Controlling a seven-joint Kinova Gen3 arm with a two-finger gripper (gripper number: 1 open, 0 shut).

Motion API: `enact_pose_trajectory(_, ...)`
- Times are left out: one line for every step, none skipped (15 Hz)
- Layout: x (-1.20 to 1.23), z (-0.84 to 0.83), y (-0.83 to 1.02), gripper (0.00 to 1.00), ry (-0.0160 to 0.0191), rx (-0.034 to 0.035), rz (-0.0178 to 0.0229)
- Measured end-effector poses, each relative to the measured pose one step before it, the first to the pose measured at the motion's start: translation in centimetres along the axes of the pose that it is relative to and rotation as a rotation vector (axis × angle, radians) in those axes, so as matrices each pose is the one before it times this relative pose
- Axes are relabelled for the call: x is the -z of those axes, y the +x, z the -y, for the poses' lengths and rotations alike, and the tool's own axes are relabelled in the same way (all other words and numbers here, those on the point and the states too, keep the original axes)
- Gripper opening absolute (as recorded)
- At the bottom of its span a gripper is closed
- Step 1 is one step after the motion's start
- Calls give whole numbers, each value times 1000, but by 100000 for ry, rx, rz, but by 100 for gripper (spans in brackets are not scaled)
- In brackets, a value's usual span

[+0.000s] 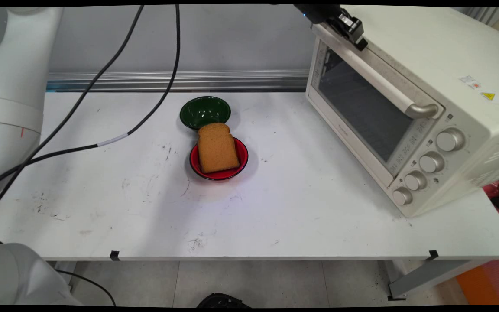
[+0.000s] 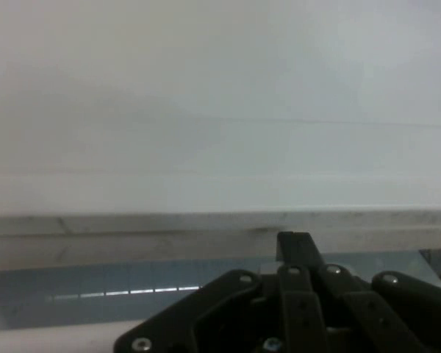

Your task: Open the oven

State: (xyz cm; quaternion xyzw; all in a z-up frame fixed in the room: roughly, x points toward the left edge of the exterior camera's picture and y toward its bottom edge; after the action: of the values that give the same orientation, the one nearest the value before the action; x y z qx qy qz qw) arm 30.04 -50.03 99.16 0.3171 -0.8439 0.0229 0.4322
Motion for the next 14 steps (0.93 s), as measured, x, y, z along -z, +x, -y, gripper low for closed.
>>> enact_pose_trajectory(-107, 0, -109, 0, -52, 176, 62)
enact_pose_trajectory(-162, -2, -156, 0, -88, 198, 115)
enact_pose_trajectory(-90, -3, -99, 0, -32, 105, 68)
enact_pose_trajectory(-157, 21, -183, 0, 18, 229, 133)
enact_pose_trajectory(-129, 23, -150, 0, 15, 155, 118)
enact_pose_trajectory(-125, 26, -171, 0, 22, 200, 118)
enact_pose_trajectory(-88, 21, -124, 0, 28, 119, 24)
enact_pose_trajectory(-66, 15, -105, 0, 22, 125, 59)
enact_pose_trajectory(-65, 21, -121, 0, 29, 143, 84)
enact_pose_trajectory(-44, 2, -126, 0, -1, 96, 106)
enact_pose_trajectory(10, -14, -123, 0, -6, 134, 114)
enact_pose_trajectory(22, -29, -103, 0, -23, 99, 148)
enact_pose_trajectory(90, -48, -124, 0, -19, 148, 175)
enact_pose_trajectory(116, -50, -118, 0, -15, 139, 159)
